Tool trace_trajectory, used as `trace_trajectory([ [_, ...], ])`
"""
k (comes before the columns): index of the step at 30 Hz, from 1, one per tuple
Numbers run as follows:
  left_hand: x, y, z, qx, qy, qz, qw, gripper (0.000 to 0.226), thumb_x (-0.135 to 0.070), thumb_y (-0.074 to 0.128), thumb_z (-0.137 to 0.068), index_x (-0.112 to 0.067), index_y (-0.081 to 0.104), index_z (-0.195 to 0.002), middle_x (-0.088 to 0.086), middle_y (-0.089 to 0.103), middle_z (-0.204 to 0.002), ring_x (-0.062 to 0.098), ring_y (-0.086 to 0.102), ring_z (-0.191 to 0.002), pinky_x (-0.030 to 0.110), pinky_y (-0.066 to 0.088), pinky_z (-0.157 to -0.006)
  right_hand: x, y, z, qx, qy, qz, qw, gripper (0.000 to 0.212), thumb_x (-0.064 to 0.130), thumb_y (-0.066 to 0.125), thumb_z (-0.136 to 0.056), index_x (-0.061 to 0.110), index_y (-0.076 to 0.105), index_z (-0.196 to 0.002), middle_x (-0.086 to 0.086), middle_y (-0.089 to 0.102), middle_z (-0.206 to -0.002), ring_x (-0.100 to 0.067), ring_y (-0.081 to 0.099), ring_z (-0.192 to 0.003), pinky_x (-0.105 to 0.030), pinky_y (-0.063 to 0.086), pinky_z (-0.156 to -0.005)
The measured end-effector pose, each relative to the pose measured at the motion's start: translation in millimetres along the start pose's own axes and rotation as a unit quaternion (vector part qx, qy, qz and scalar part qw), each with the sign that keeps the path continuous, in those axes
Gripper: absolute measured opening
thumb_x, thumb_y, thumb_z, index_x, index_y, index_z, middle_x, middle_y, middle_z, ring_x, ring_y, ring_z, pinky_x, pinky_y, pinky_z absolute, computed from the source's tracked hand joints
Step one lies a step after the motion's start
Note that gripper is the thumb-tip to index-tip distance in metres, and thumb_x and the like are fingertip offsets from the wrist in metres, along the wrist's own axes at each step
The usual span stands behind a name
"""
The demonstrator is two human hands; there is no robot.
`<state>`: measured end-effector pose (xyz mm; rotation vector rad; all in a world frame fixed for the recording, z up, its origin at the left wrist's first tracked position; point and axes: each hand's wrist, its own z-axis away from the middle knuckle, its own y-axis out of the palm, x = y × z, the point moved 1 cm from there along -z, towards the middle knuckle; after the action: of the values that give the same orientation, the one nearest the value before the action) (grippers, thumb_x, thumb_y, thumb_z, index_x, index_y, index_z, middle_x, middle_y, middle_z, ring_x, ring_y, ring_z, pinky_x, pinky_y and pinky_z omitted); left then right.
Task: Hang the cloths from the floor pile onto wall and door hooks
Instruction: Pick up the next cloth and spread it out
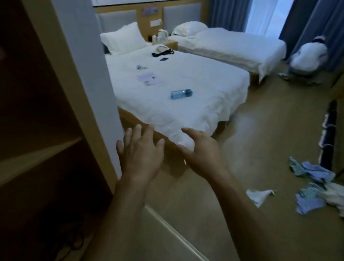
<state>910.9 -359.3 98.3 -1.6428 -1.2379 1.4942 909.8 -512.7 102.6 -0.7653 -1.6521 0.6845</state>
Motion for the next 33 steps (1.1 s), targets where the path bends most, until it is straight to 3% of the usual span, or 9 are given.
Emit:
trace_trajectory([
  [6,-97,67,20,0.058,0.089,0.007,0.994,0.054,-0.049,0.040,-0.098,-0.033,0.030,-0.148,0.003,0.029,-0.156,0.026,0.018,-0.146,0.052,0.014,-0.117,-105,-57,40,-0.033,0.081,0.028,0.996,0.053,0.039,0.061,-0.089,0.024,0.049,-0.138,0.000,0.054,-0.137,-0.015,0.050,-0.124,-0.020,0.036,-0.092],
  [10,-161,106,35,0.097,0.167,0.014,0.981,0.052,-0.048,0.041,-0.097,-0.031,0.033,-0.147,0.003,0.033,-0.153,0.025,0.024,-0.143,0.050,0.020,-0.115,-164,-93,66,-0.071,0.155,0.041,0.985,0.054,0.037,0.061,-0.090,0.021,0.047,-0.140,0.001,0.051,-0.141,-0.015,0.043,-0.131,-0.025,0.031,-0.106],
  [18,-269,188,55,0.190,0.291,0.012,0.937,0.054,-0.051,0.039,-0.097,-0.034,0.028,-0.148,0.001,0.031,-0.155,0.024,0.022,-0.145,0.048,0.019,-0.116,-263,-138,107,-0.138,0.326,0.000,0.935,0.053,0.036,0.060,-0.090,0.025,0.048,-0.140,0.001,0.048,-0.143,-0.015,0.042,-0.131,-0.026,0.032,-0.104],
  [22,-318,226,48,0.234,0.341,0.027,0.910,0.054,-0.049,0.039,-0.097,-0.033,0.029,-0.148,0.004,0.030,-0.155,0.027,0.023,-0.144,0.047,0.019,-0.115,-302,-162,105,-0.128,0.372,-0.002,0.919,0.045,0.024,0.057,-0.093,0.012,0.051,-0.136,-0.007,0.052,-0.139,-0.022,0.046,-0.129,-0.028,0.035,-0.106],
  [24,-343,242,37,0.250,0.369,0.031,0.895,0.054,-0.047,0.040,-0.098,-0.032,0.029,-0.148,0.004,0.029,-0.156,0.027,0.022,-0.144,0.046,0.018,-0.115,-319,-175,99,-0.151,0.383,0.012,0.911,0.040,0.021,0.058,-0.093,0.007,0.056,-0.130,-0.009,0.058,-0.131,-0.023,0.052,-0.122,-0.020,0.035,-0.094],
  [26,-369,259,21,0.262,0.394,0.031,0.880,0.054,-0.047,0.041,-0.098,-0.030,0.031,-0.148,0.004,0.029,-0.155,0.027,0.022,-0.144,0.044,0.019,-0.116,-334,-189,92,-0.188,0.408,0.014,0.894,0.042,0.025,0.060,-0.091,0.015,0.057,-0.131,-0.003,0.061,-0.126,-0.015,0.055,-0.112,-0.011,0.032,-0.075],
  [28,-390,273,6,0.274,0.409,0.030,0.870,0.053,-0.046,0.041,-0.098,-0.028,0.033,-0.147,0.005,0.029,-0.155,0.027,0.023,-0.144,0.044,0.020,-0.117,-345,-201,86,-0.211,0.417,0.017,0.884,0.039,0.025,0.061,-0.090,0.019,0.060,-0.129,-0.004,0.064,-0.122,-0.009,0.055,-0.100,-0.007,0.029,-0.067],
  [31,-425,296,-16,0.287,0.438,0.026,0.851,0.052,-0.045,0.042,-0.098,-0.028,0.034,-0.146,0.005,0.033,-0.152,0.028,0.026,-0.141,0.043,0.020,-0.115,-370,-218,76,-0.253,0.429,0.019,0.867,0.038,0.025,0.062,-0.090,0.018,0.061,-0.128,-0.004,0.065,-0.122,-0.002,0.053,-0.098,0.007,0.029,-0.073],
  [33,-444,313,-26,0.299,0.455,0.029,0.838,0.054,-0.045,0.044,-0.098,-0.028,0.032,-0.148,0.006,0.033,-0.152,0.029,0.026,-0.141,0.042,0.020,-0.114,-386,-225,72,-0.245,0.472,0.004,0.847,0.047,0.033,0.060,-0.092,0.018,0.052,-0.136,-0.003,0.056,-0.134,-0.013,0.052,-0.119,-0.004,0.034,-0.093],
])
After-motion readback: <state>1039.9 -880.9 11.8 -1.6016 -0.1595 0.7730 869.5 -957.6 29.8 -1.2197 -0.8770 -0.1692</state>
